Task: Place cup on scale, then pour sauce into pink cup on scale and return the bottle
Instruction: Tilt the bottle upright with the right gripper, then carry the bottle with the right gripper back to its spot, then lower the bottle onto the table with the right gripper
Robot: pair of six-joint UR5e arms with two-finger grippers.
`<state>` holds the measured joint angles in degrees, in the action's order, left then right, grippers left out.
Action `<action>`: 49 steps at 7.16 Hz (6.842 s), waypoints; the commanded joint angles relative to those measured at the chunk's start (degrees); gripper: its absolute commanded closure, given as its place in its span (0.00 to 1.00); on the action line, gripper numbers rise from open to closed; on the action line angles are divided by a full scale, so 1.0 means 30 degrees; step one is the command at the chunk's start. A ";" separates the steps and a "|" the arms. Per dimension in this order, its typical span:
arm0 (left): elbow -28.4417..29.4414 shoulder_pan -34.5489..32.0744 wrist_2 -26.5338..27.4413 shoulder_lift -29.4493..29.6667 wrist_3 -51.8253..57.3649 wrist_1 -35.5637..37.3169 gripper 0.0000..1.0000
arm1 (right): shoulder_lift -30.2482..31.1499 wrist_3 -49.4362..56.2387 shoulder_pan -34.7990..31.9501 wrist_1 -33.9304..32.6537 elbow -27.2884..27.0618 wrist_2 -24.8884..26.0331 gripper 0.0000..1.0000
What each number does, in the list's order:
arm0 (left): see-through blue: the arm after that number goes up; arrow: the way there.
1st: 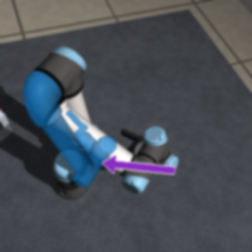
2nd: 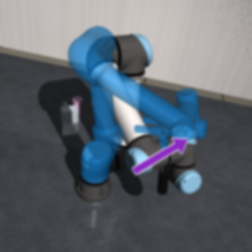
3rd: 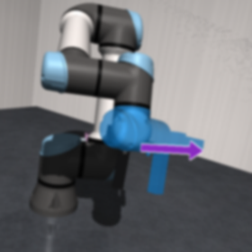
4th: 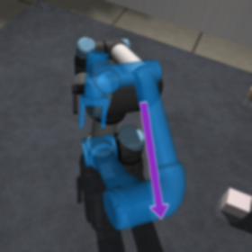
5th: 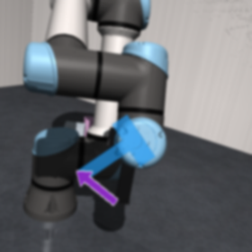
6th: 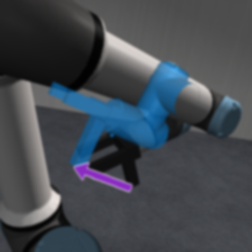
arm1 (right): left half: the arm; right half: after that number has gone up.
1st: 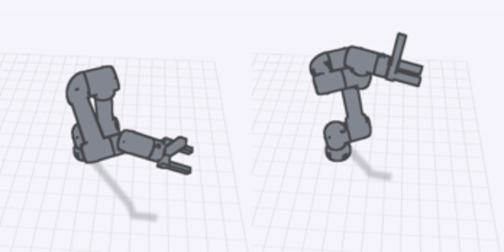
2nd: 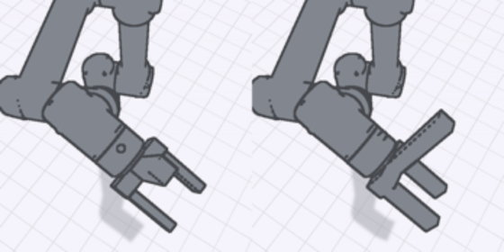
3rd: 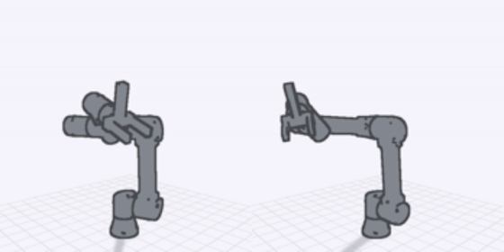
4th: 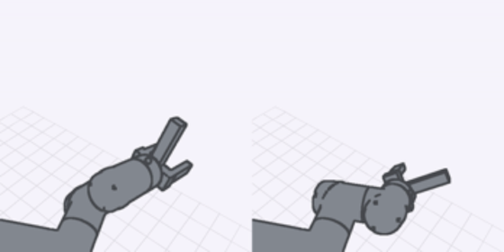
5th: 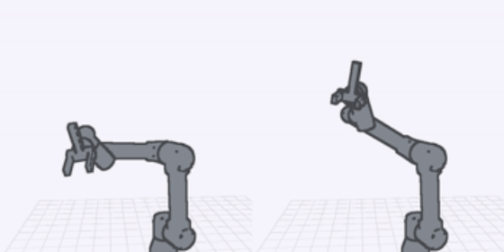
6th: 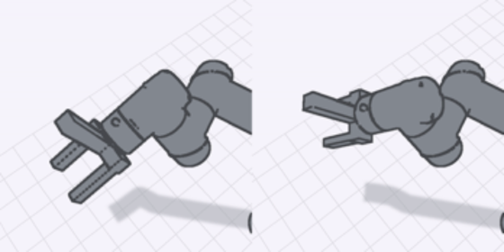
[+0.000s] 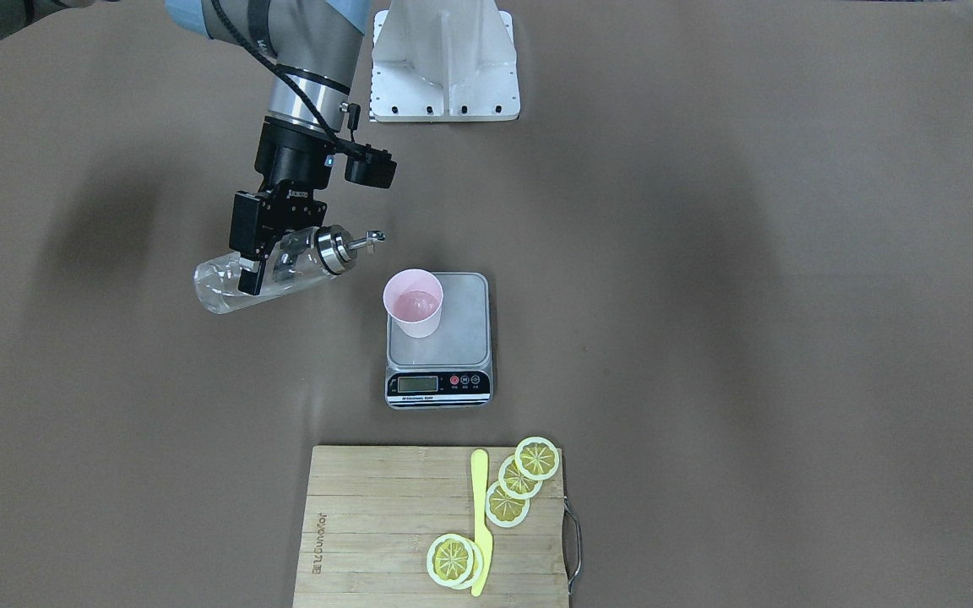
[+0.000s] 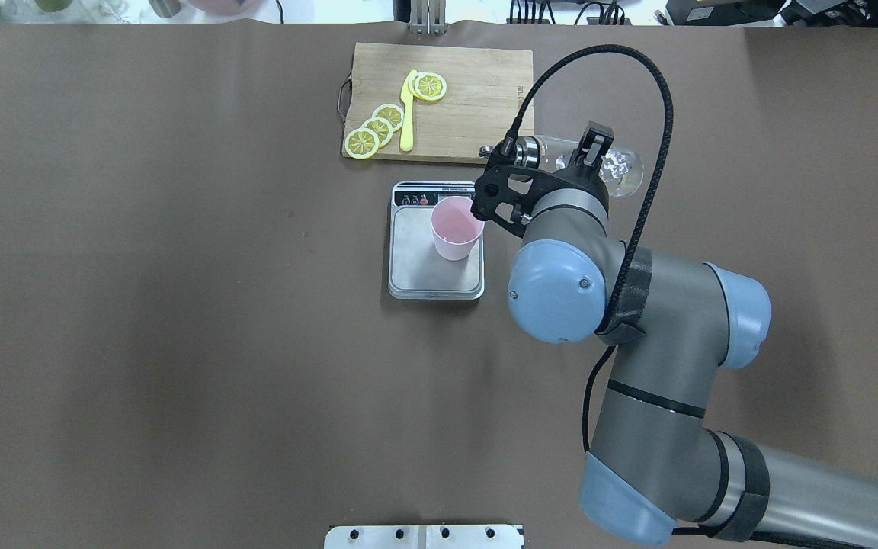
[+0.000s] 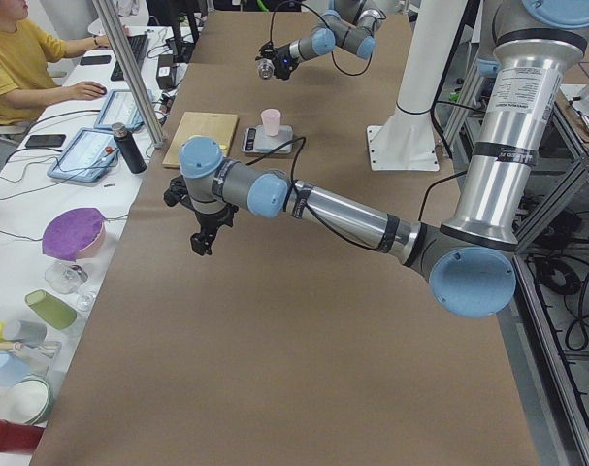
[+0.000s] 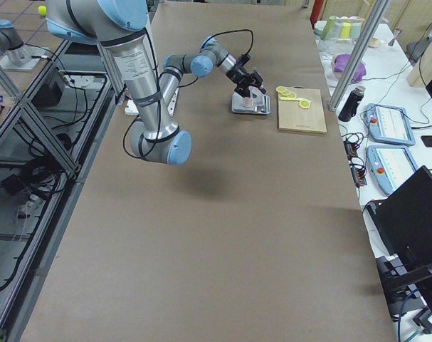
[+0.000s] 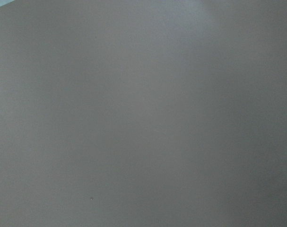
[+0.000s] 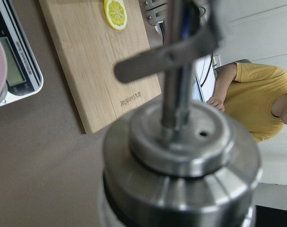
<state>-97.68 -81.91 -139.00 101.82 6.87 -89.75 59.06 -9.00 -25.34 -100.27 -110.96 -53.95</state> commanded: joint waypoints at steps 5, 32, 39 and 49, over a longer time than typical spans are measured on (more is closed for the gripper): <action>0.0157 0.0000 0.0103 -0.0071 0.0171 -0.0055 0.01 | 0.3601 -1.0080 -0.1130 0.9271 -0.0543 -0.4622 0.77; -0.0077 -0.0059 0.0162 -0.0277 0.1812 -0.0027 0.01 | 0.8115 -1.1561 -0.0608 2.1412 0.4174 -0.6129 0.27; -0.0106 -0.0088 0.0162 -0.0247 0.1753 -0.0026 0.01 | 0.9111 -1.1765 -0.0989 2.2847 0.3969 -0.6803 0.02; -0.0224 -0.0088 0.0074 -0.0306 0.1724 0.0032 0.01 | 1.0194 -1.3231 -0.0053 2.2584 0.2650 -0.5340 0.00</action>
<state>-98.35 -82.17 -138.75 100.91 12.04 -89.65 89.63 -48.61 -25.95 -32.50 -102.94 -70.61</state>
